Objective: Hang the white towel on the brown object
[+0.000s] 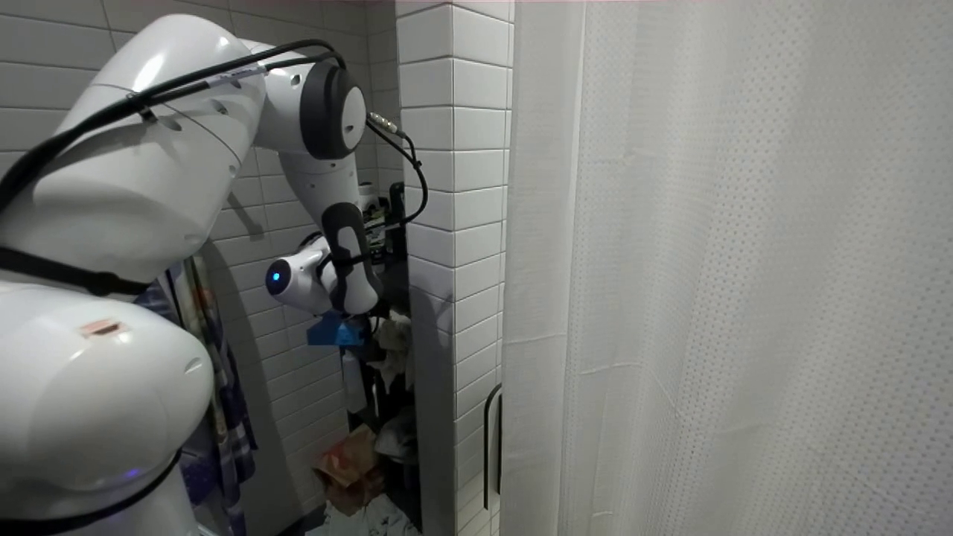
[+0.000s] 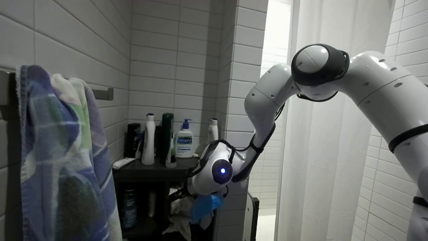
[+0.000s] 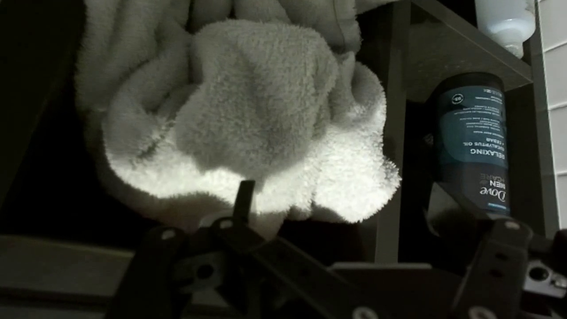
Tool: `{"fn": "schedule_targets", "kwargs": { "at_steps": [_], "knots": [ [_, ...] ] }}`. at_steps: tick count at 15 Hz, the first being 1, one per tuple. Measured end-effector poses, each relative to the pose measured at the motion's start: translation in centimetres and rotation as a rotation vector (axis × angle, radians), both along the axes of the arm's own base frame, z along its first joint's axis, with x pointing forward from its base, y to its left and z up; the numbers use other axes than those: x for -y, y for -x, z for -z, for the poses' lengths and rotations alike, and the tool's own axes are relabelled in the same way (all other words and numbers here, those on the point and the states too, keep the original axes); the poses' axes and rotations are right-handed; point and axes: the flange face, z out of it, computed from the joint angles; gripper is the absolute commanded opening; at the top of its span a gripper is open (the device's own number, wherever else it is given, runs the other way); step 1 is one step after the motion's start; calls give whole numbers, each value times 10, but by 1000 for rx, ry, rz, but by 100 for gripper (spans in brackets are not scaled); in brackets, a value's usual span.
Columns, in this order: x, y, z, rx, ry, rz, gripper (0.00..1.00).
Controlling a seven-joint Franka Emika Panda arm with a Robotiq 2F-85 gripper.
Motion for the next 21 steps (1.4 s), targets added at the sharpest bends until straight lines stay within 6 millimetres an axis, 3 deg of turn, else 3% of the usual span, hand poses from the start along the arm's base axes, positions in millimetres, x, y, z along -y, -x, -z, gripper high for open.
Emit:
{"fn": "schedule_targets", "kwargs": {
  "at_steps": [4, 10, 21],
  "knots": [
    [-2, -17, 7, -15, 21, 21, 100],
    [13, -31, 15, -19, 49, 75, 100],
    [13, -32, 23, 26, 90, 106, 100]
  ]
}}
